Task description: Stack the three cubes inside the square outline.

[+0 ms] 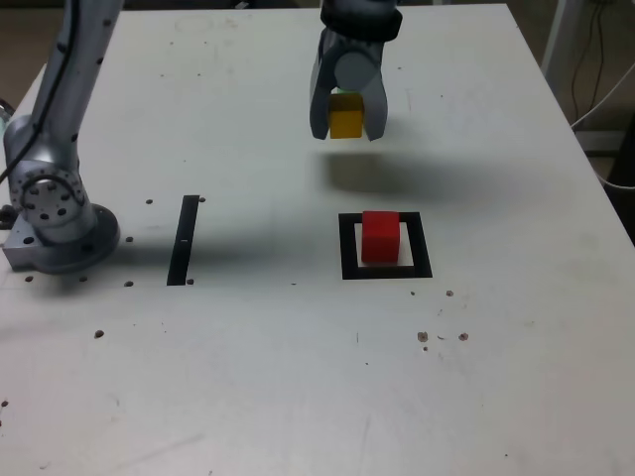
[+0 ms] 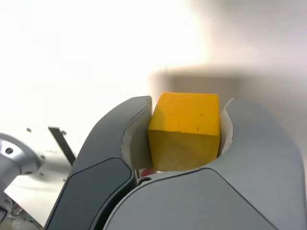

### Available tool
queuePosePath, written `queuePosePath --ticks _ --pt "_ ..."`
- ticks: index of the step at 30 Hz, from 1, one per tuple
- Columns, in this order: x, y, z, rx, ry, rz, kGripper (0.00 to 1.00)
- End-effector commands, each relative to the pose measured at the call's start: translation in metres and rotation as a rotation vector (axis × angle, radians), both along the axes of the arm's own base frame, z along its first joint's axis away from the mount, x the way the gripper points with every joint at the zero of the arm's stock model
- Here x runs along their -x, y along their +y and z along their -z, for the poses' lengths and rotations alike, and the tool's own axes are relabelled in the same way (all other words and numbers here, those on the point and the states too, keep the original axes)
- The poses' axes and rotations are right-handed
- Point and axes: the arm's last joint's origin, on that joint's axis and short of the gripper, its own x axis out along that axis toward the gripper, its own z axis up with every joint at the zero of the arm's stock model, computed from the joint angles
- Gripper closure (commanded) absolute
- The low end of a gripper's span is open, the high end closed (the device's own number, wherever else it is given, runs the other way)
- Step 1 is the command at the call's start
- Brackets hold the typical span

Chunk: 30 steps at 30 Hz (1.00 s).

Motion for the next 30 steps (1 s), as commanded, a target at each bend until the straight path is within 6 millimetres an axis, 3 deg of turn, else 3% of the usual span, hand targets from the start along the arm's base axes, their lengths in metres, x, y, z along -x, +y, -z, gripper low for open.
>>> queuePosePath --ticks 1,9,20,30 --pt "0.003 -0.014 -0.01 -0.004 -0.014 0.008 0.57" --pt "0.004 -0.069 -0.026 0.003 -0.033 0.039 0.57" --pt "0.001 -0.143 -0.029 0.008 -0.033 0.092 0.57" --pt "-0.006 -0.173 -0.022 0.019 -0.02 0.107 0.57"
